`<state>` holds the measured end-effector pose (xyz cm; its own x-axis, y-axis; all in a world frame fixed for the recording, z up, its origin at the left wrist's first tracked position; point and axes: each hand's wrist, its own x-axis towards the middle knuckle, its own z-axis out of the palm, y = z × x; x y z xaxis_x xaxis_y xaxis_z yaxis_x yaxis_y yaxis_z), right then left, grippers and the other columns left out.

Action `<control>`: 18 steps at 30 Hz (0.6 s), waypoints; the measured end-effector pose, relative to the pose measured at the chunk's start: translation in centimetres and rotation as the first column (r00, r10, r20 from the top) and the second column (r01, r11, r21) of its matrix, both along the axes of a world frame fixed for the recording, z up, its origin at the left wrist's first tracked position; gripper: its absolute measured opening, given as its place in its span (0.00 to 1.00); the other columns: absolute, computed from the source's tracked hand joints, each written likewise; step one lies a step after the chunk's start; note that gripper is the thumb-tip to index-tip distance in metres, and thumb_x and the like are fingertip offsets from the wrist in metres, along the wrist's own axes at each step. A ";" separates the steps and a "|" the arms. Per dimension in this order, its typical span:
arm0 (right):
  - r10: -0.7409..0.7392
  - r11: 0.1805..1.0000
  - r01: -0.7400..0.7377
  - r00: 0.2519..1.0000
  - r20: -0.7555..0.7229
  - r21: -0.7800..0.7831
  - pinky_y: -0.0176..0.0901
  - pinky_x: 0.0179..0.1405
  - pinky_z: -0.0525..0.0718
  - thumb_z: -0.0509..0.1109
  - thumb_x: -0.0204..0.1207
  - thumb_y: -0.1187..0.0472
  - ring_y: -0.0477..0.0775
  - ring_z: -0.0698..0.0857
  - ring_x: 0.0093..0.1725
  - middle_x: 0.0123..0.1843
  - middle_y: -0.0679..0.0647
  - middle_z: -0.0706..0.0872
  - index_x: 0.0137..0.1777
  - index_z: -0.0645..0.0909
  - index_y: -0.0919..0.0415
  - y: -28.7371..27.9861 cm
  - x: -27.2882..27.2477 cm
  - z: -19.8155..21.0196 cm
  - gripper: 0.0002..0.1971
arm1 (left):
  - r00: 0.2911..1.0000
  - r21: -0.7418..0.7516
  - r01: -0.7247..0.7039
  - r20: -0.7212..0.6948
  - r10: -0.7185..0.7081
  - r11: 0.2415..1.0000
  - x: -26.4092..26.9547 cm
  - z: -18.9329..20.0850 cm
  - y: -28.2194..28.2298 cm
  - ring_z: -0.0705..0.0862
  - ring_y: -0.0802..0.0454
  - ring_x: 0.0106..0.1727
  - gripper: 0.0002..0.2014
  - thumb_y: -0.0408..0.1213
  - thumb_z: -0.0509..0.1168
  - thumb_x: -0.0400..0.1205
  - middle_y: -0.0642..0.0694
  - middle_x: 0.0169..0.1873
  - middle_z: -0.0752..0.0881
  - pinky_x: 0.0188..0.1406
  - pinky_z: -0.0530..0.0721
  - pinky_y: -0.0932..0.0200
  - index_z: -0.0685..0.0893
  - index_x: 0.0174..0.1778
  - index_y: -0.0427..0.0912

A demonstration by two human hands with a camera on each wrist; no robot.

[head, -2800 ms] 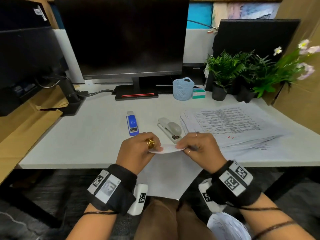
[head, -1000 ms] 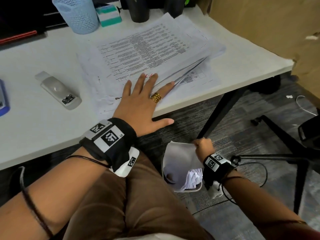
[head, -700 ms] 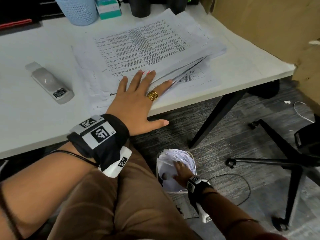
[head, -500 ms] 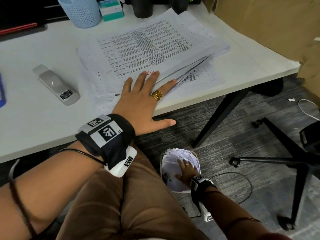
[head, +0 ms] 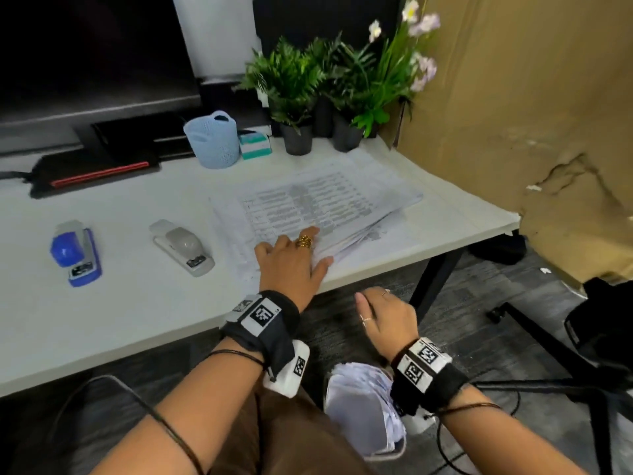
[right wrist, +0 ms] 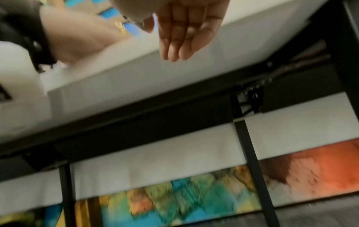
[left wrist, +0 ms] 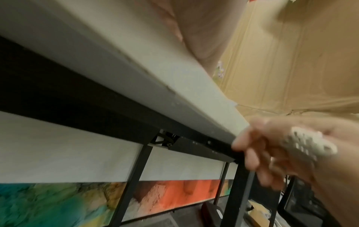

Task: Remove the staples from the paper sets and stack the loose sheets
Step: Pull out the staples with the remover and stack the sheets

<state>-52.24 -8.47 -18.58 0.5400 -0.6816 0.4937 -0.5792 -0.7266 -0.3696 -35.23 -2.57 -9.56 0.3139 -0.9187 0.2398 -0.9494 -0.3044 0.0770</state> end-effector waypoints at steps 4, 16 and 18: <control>-0.068 0.998 0.068 0.980 0.185 0.006 0.39 0.32 0.78 0.55 0.79 0.48 0.50 0.83 0.36 0.39 0.50 0.86 0.45 0.84 0.56 0.2 1.3 3.7 0.18 | 0.999 0.011 -0.022 -0.031 0.022 1.000 0.4 0.6 0.9 0.74 0.51 0.68 0.27 0.58 0.54 0.83 0.53 0.58 0.84 0.71 0.46 0.40 0.61 0.77 0.57; -0.372 0.842 0.207 0.891 0.260 0.498 0.43 0.35 0.69 0.73 0.75 0.52 0.60 0.80 0.34 0.25 0.58 0.80 0.26 0.75 0.65 -1.4 5.6 9.1 0.21 | 0.975 0.022 0.183 -0.133 -0.178 0.983 1.8 1.8 5.0 0.83 0.49 0.56 0.15 0.52 0.58 0.82 0.52 0.54 0.85 0.49 0.75 0.59 0.75 0.64 0.59; -0.349 0.879 0.203 0.890 0.293 0.430 0.41 0.37 0.68 0.71 0.76 0.58 0.62 0.80 0.38 0.31 0.61 0.82 0.36 0.80 0.65 -1.2 5.7 9.6 0.12 | 0.955 0.018 0.211 -0.215 -0.203 0.977 2.2 1.6 5.4 0.80 0.53 0.60 0.15 0.52 0.59 0.81 0.56 0.59 0.83 0.53 0.74 0.61 0.76 0.64 0.62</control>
<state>-46.49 -9.69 -8.95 0.1409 -0.9477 0.2864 -0.5124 -0.3174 -0.7980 -33.07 2.84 -7.92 0.1553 -0.9764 0.1501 -0.9555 -0.1099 0.2737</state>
